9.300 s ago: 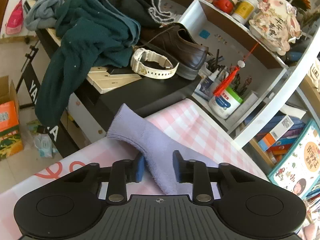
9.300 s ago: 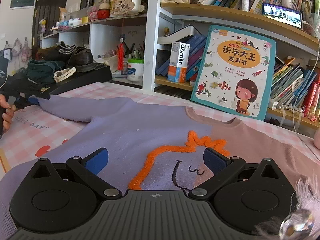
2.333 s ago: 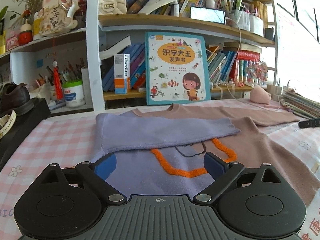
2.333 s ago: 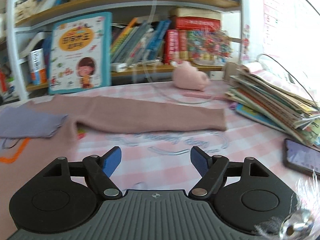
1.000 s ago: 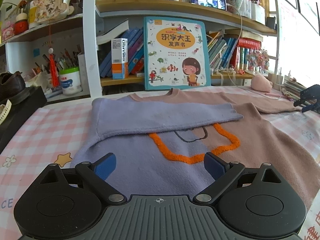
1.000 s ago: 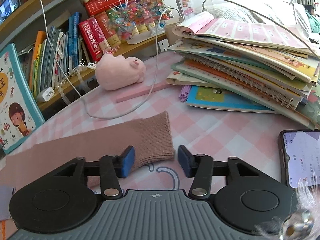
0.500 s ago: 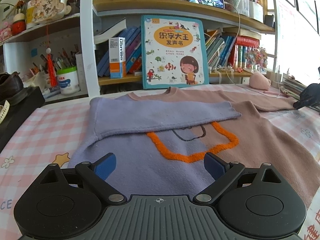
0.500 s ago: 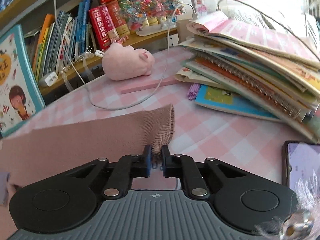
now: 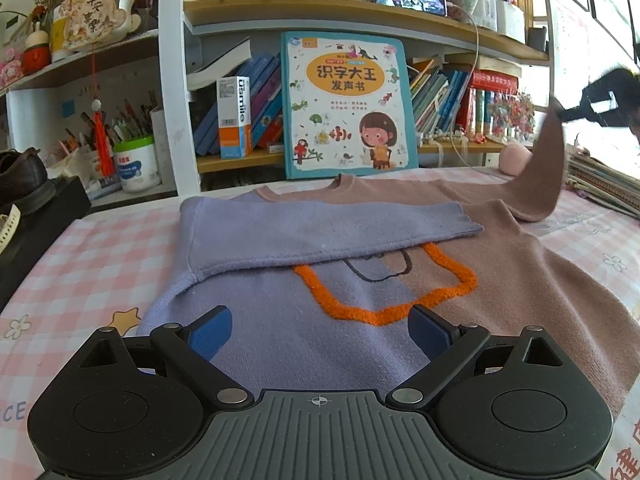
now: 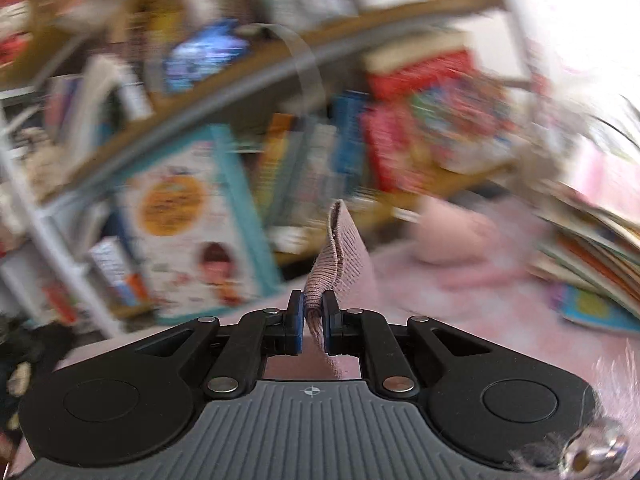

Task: Fold clothes
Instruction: 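Lift the pink sleeve across the sweater body with the right tool and release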

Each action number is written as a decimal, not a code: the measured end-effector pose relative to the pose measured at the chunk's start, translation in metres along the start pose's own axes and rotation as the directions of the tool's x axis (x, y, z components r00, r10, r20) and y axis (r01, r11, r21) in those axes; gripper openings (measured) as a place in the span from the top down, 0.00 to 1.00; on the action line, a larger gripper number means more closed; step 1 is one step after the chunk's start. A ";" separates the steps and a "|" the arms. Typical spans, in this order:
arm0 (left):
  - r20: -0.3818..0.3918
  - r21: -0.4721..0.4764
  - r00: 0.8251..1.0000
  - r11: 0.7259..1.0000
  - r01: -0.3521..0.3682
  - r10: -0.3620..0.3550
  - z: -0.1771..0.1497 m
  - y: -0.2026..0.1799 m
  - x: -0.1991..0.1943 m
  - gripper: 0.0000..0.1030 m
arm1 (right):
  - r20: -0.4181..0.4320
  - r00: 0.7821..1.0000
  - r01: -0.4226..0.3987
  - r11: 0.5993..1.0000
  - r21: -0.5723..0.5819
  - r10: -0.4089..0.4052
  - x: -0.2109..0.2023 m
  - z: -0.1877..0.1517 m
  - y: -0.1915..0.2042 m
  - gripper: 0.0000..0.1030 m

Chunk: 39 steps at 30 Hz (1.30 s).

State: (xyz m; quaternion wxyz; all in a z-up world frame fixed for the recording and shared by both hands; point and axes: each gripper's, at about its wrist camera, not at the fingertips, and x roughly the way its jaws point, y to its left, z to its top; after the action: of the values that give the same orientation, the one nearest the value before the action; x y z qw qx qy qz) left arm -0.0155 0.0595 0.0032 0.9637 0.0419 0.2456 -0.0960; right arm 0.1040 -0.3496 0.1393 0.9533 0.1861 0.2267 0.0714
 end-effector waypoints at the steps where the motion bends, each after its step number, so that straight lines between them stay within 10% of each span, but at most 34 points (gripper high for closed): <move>1: 0.002 -0.002 1.000 1.000 -0.001 0.001 0.000 0.000 0.000 0.06 | -0.001 0.999 -0.033 0.999 -0.019 0.033 0.003 0.002 0.014 0.92; 9: 0.004 0.009 1.000 1.000 0.000 0.000 0.000 0.000 0.000 0.06 | -0.055 0.951 -0.308 0.945 -0.107 0.304 0.035 0.002 0.128 0.92; 18: -0.002 0.007 1.000 1.000 0.003 -0.003 0.001 0.000 0.000 0.06 | -0.164 0.887 -0.458 0.869 -0.184 0.433 0.074 -0.024 0.226 0.92; 30: -0.006 0.003 1.000 1.000 0.000 0.000 0.001 0.001 0.001 0.06 | -0.309 0.878 -0.447 0.857 -0.255 0.366 0.134 -0.084 0.279 0.91; 39: -0.019 0.004 1.000 1.000 -0.002 0.002 0.001 -0.001 0.003 0.06 | -0.325 0.851 -0.483 0.859 -0.171 0.414 0.134 -0.087 0.265 0.65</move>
State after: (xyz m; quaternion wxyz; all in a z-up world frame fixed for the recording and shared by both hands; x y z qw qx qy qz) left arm -0.0129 0.0581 0.0027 0.9613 0.0452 0.2545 -0.0950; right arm 0.1691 -0.0479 0.1155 0.8840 0.1028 0.2970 0.3462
